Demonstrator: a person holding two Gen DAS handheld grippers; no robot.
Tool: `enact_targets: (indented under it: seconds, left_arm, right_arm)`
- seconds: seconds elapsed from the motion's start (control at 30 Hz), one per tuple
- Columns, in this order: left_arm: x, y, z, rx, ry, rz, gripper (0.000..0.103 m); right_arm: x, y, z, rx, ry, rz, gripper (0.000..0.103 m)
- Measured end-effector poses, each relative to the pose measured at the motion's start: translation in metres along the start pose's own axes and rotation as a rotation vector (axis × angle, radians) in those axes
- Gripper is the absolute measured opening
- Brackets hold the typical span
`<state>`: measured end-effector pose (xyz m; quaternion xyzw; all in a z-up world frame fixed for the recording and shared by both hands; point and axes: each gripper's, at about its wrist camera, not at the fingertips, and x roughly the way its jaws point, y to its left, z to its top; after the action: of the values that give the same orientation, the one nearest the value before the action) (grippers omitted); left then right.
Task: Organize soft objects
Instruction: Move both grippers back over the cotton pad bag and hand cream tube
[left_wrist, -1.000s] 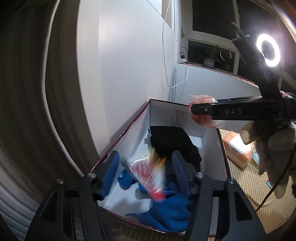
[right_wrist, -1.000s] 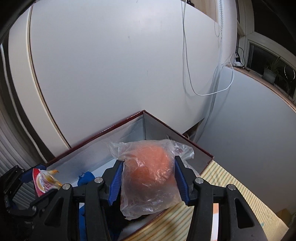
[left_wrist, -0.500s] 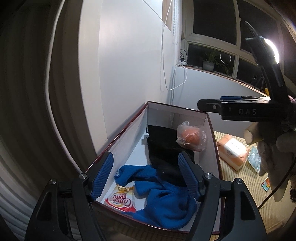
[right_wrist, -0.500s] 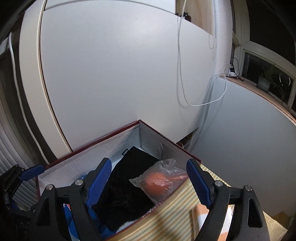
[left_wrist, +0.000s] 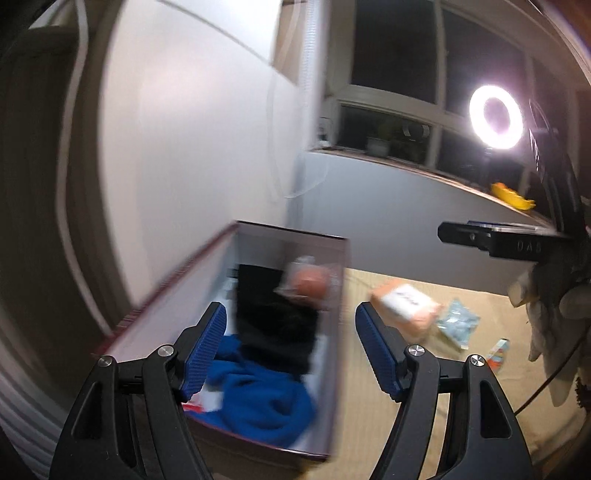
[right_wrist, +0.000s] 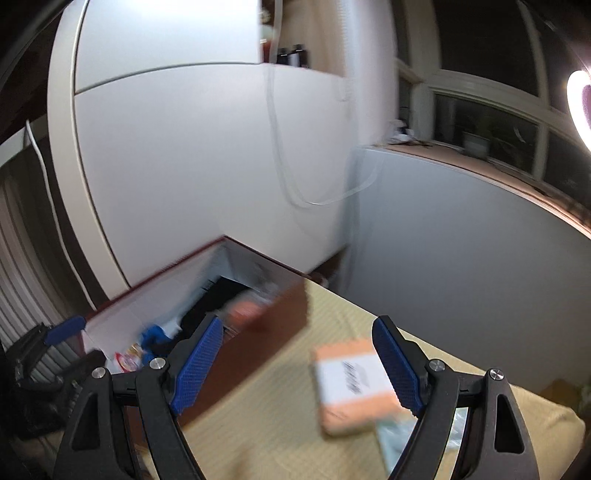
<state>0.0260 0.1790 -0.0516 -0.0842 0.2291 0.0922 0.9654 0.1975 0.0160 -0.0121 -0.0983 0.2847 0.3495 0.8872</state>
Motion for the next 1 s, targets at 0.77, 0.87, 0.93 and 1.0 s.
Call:
enact_targets:
  seconds: [0.77, 0.87, 0.93, 1.0]
  left_arm:
    - [0.034, -0.13, -0.033, 0.116, 0.175, -0.266, 0.072]
    - [0.041, -0.138, -0.028, 0.149, 0.187, -0.282, 0.072]
    - [0.046, -0.144, -0.026, 0.174, 0.194, -0.285, 0.072]
    - [0.053, -0.151, -0.025, 0.191, 0.213, -0.299, 0.072]
  right_arm:
    - [-0.108, -0.134, -0.129, 0.202, 0.062, -0.191, 0.08]
    - [-0.106, -0.141, -0.143, 0.265, 0.098, -0.154, 0.08]
    - [-0.105, -0.145, -0.151, 0.321, 0.107, -0.12, 0.079]
    - [-0.106, -0.149, -0.16, 0.383, 0.107, -0.087, 0.061]
